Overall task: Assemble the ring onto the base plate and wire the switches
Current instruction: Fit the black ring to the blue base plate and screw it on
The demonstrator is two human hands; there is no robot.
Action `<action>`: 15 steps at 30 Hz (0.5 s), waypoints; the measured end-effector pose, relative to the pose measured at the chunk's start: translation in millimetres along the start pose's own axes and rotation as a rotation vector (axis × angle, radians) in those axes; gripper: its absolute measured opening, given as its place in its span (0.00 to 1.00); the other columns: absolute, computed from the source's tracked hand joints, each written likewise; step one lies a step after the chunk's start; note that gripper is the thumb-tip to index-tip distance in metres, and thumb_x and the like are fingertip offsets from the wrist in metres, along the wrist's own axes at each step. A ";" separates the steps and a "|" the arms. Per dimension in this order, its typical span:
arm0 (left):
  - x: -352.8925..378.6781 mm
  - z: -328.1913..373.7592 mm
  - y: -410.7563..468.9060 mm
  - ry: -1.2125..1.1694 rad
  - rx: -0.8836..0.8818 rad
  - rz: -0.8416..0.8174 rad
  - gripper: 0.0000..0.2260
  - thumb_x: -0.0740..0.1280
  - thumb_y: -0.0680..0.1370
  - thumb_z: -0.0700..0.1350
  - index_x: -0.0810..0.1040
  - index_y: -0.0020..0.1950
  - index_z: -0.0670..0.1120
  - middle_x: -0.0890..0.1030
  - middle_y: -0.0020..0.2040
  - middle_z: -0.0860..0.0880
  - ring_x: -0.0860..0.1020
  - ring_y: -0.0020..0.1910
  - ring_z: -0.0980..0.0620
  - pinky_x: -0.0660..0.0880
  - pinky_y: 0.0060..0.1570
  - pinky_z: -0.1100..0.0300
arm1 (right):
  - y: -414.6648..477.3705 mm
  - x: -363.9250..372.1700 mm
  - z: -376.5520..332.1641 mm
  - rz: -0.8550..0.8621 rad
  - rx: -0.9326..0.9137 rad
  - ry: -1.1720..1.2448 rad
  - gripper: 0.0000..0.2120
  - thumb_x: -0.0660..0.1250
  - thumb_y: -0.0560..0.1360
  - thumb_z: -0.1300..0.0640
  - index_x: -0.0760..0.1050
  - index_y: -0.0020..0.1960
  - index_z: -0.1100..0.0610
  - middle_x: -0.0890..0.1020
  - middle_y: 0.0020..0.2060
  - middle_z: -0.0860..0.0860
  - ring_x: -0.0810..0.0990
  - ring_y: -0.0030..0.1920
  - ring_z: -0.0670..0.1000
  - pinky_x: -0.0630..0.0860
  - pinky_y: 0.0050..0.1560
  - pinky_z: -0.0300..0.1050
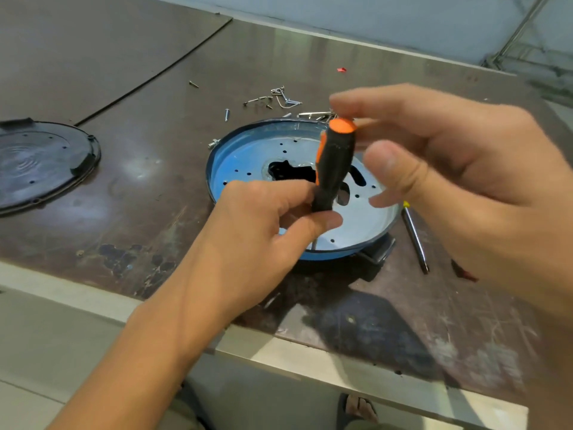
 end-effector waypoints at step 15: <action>-3.9 10.7 1.2 -0.069 0.017 -0.118 0.13 0.68 0.77 0.54 0.75 0.61 0.58 0.82 0.52 0.61 0.80 0.53 0.62 0.78 0.47 0.68 | 7.4 6.6 1.9 0.134 -0.012 0.041 0.12 0.78 0.71 0.53 0.80 0.51 0.56 0.84 0.42 0.50 0.83 0.45 0.51 0.78 0.45 0.55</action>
Point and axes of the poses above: each hand's wrist, its own y-axis towards the middle knuckle, its own x-axis out of the palm, z = x × y, the point moved 4 cm from there along y, towards the middle knuckle
